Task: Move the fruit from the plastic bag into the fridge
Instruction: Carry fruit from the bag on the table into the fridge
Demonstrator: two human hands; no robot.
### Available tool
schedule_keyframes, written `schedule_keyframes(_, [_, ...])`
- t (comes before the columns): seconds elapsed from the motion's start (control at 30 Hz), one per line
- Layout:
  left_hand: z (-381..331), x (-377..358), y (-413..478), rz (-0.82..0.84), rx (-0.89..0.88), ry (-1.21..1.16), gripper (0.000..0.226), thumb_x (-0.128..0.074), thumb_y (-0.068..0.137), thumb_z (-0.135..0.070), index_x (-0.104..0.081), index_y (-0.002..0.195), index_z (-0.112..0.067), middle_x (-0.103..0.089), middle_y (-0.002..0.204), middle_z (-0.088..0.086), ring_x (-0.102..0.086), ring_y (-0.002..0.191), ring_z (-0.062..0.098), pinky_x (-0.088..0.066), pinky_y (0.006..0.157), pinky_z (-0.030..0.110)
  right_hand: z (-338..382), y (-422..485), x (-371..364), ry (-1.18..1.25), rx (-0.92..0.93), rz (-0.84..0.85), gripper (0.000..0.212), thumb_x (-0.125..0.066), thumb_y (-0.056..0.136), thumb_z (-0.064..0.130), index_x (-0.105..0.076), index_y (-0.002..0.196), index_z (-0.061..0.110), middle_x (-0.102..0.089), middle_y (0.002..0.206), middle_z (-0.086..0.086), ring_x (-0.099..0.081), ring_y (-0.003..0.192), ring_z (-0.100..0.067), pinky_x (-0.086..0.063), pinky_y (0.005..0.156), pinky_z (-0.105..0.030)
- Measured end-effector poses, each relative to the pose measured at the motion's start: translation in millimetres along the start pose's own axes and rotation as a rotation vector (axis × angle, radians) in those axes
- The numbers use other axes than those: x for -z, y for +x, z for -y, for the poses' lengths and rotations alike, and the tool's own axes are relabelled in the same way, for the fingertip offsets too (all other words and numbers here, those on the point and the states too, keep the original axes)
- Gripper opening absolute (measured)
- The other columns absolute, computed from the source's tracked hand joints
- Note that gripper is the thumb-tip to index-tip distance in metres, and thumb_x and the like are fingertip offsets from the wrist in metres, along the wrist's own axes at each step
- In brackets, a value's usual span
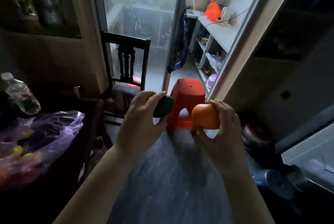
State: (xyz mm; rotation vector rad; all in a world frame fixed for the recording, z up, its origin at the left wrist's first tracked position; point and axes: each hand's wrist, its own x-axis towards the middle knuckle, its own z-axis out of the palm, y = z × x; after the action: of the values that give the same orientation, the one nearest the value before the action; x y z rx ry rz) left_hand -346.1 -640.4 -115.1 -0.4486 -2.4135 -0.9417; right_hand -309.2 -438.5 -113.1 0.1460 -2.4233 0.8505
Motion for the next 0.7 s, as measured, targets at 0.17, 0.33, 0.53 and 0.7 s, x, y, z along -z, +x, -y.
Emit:
schedule_keyframes(0.17, [-40,-25,-25,0.096,-0.058,-0.101,0.060,-0.077,0.071,-0.012,-0.056,0.127,-0.014,-0.054,0.120,0.006,-0.054,0.111,0.025,-0.049,0.091,0.041,-14,-43,49,-0.128,-0.027,-0.046,0.070,-0.074,0.073,0.028,-0.042,0.133,0.017,-0.044,0.136,-0.003,-0.042,0.123,-0.020,-0.039,0.101,-0.037])
schedule_keyframes(0.33, [-102,-39,-38,0.130,-0.174,-0.167,0.059,-0.078,0.072,-0.014,-0.056,0.127,-0.019,-0.054,0.120,0.005,-0.054,0.110,0.025,-0.052,0.088,0.036,-28,-78,112,-0.181,-0.115,-0.136,0.073,-0.078,0.073,0.026,-0.041,0.135,0.018,-0.042,0.139,-0.001,-0.040,0.125,-0.018,-0.043,0.096,-0.039])
schedule_keyframes(0.53, [-198,-67,-61,0.173,-0.296,-0.227,0.055,-0.077,0.073,-0.017,-0.057,0.124,-0.020,-0.054,0.118,0.000,-0.055,0.109,0.022,-0.048,0.090,0.031,-52,-131,198,-0.245,-0.195,-0.216,0.072,-0.072,0.075,0.035,-0.036,0.137,0.023,-0.039,0.140,0.002,-0.039,0.125,-0.017,-0.042,0.095,-0.035])
schedule_keyframes(0.7, [-304,-108,-100,0.271,-0.397,-0.283,0.055,-0.076,0.072,-0.020,-0.057,0.124,-0.022,-0.053,0.116,-0.004,-0.051,0.105,0.009,-0.034,0.083,0.006,-93,-200,294,-0.339,-0.322,-0.298,0.068,-0.068,0.077,0.036,-0.038,0.136,0.024,-0.039,0.141,0.003,-0.037,0.127,-0.015,-0.035,0.099,-0.031])
